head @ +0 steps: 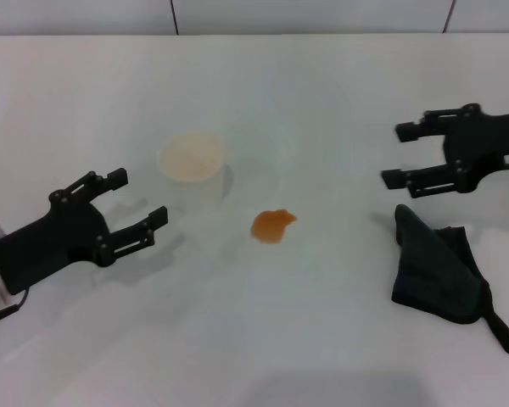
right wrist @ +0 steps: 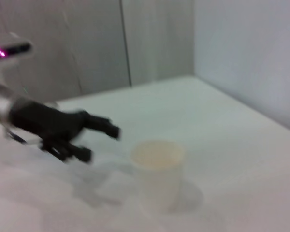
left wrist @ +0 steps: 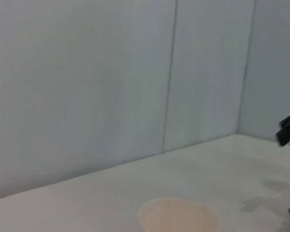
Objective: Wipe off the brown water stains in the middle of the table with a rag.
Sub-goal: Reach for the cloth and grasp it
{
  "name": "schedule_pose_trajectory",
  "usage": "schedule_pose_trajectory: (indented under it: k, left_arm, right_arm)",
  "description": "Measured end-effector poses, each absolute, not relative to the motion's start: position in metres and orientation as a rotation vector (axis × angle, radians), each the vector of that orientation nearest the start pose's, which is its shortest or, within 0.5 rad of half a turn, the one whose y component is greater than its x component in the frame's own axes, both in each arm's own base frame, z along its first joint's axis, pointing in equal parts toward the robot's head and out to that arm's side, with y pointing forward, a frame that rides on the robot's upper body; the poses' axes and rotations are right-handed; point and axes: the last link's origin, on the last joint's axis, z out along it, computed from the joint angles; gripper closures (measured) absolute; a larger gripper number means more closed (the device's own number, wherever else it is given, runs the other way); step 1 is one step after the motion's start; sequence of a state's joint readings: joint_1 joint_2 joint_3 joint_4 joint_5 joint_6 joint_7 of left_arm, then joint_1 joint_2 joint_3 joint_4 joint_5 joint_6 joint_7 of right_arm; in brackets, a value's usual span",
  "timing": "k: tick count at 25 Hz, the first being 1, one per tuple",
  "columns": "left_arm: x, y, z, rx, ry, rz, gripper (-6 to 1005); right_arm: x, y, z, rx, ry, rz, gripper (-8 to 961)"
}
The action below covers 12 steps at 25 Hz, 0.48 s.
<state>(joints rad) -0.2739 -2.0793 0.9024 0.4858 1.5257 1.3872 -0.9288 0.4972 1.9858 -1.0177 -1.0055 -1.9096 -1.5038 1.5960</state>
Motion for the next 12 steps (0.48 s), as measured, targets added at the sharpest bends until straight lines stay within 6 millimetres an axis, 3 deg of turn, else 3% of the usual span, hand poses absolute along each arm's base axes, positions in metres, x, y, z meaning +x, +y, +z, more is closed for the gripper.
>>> schedule_pose_trajectory:
  k: [6, 12]
  left_arm:
    - [-0.315, 0.268, -0.009, -2.483, -0.547, -0.788, 125]
    - [-0.303, 0.267, 0.019, -2.588, -0.538, -0.779, 125]
  right_arm:
    - [0.216, 0.36, 0.061, -2.787, 0.559, 0.096, 174]
    - [0.207, 0.354, 0.066, -2.774, 0.77, -0.182, 174]
